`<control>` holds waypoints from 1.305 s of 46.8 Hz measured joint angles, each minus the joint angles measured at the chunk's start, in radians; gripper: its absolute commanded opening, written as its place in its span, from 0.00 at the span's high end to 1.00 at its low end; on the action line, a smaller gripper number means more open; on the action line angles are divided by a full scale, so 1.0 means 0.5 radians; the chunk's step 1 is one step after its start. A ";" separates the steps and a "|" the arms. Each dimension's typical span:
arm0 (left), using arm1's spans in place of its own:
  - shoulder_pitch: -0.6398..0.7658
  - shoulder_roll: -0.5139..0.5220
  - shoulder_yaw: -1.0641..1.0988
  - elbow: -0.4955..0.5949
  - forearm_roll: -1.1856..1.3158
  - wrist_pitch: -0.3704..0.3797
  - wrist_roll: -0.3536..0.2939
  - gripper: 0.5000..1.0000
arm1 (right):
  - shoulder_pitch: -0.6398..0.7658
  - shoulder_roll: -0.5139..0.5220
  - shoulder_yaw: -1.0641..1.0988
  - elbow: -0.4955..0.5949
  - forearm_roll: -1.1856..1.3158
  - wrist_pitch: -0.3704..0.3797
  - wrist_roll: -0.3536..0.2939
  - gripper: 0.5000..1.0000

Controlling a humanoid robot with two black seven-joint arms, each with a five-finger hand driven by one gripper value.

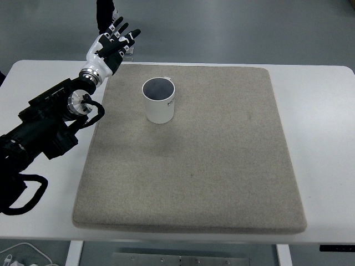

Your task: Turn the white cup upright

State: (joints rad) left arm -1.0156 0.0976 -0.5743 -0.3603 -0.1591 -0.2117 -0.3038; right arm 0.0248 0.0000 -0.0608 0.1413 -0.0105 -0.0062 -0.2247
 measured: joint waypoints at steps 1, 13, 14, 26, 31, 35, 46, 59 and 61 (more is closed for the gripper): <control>0.000 -0.001 -0.008 0.000 -0.013 0.000 0.001 0.01 | 0.000 0.000 0.000 0.000 0.000 0.000 0.000 0.14; 0.003 -0.043 -0.084 -0.001 -0.084 0.003 0.017 0.01 | 0.000 0.000 0.008 0.001 0.000 0.000 0.000 0.14; 0.003 -0.044 -0.090 -0.001 -0.087 0.004 0.032 0.01 | 0.000 0.000 0.008 0.001 0.000 0.000 0.000 0.14; 0.003 -0.048 -0.132 0.000 -0.102 0.006 0.122 0.01 | -0.001 0.000 0.008 0.003 0.001 0.008 0.001 0.14; 0.003 -0.048 -0.151 -0.001 -0.105 0.006 0.167 0.01 | 0.000 0.000 0.008 0.003 0.002 0.009 0.001 0.14; 0.003 -0.048 -0.183 -0.001 -0.105 0.011 0.209 0.01 | 0.000 0.000 0.008 0.003 0.002 0.009 0.001 0.14; 0.009 -0.048 -0.295 0.000 -0.144 0.127 0.230 0.01 | 0.000 0.000 0.005 0.003 0.003 0.009 0.001 0.14; 0.014 -0.048 -0.303 0.000 -0.154 0.127 0.228 0.01 | 0.000 0.000 0.005 0.003 0.003 0.010 0.000 0.14; 0.014 -0.048 -0.303 0.000 -0.154 0.127 0.227 0.01 | 0.000 0.000 0.005 0.003 0.003 0.009 0.000 0.14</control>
State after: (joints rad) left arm -1.0088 0.0736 -0.7256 -0.3605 -0.2363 -0.1484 -0.1901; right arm 0.0246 0.0000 -0.0583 0.1427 -0.0092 -0.0015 -0.2248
